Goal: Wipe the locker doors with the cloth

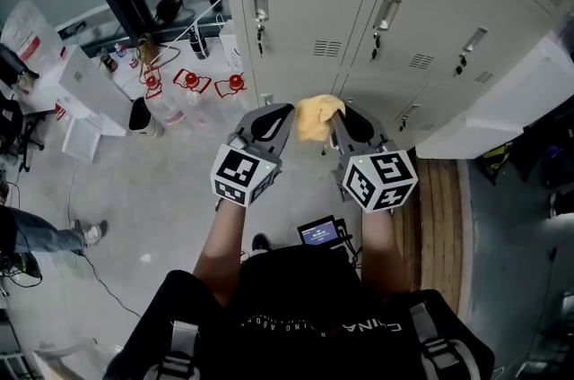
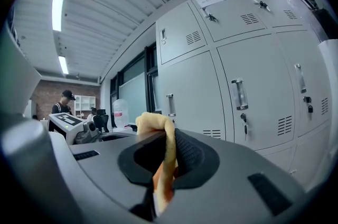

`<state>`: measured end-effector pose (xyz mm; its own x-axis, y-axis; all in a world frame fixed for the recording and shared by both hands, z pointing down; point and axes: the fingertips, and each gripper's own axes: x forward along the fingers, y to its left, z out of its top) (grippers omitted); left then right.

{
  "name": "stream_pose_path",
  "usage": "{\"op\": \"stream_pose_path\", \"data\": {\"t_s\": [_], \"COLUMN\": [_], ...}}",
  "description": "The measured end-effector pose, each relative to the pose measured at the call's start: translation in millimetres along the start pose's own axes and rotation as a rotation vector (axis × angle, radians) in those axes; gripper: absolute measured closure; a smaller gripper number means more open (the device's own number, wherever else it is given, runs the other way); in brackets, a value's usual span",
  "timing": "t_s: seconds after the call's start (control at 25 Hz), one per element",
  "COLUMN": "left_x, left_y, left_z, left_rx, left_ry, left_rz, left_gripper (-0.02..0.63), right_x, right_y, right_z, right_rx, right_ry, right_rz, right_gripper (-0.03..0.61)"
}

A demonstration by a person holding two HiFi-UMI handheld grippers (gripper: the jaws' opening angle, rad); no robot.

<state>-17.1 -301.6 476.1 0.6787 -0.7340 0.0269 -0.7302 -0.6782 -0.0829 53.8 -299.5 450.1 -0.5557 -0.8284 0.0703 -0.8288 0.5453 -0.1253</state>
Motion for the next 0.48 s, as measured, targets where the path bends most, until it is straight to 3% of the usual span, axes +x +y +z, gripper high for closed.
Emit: {"op": "stream_pose_path", "data": {"t_s": [0.28,0.48], "left_x": [9,16], "left_y": [-12,-14], "left_z": [-3,16], "left_rx": [0.017,-0.011], "left_ry": [0.02,-0.025], "left_rz": [-0.039,-0.065], "left_gripper": [0.592,0.592], "right_x": [-1,2], "right_y": [-4,-1], "right_z": [1,13], "right_rx": [-0.012,-0.025], "right_ry": [-0.013,-0.031], "right_rz": [-0.012,0.016], "right_gripper": [0.528,0.528]}}
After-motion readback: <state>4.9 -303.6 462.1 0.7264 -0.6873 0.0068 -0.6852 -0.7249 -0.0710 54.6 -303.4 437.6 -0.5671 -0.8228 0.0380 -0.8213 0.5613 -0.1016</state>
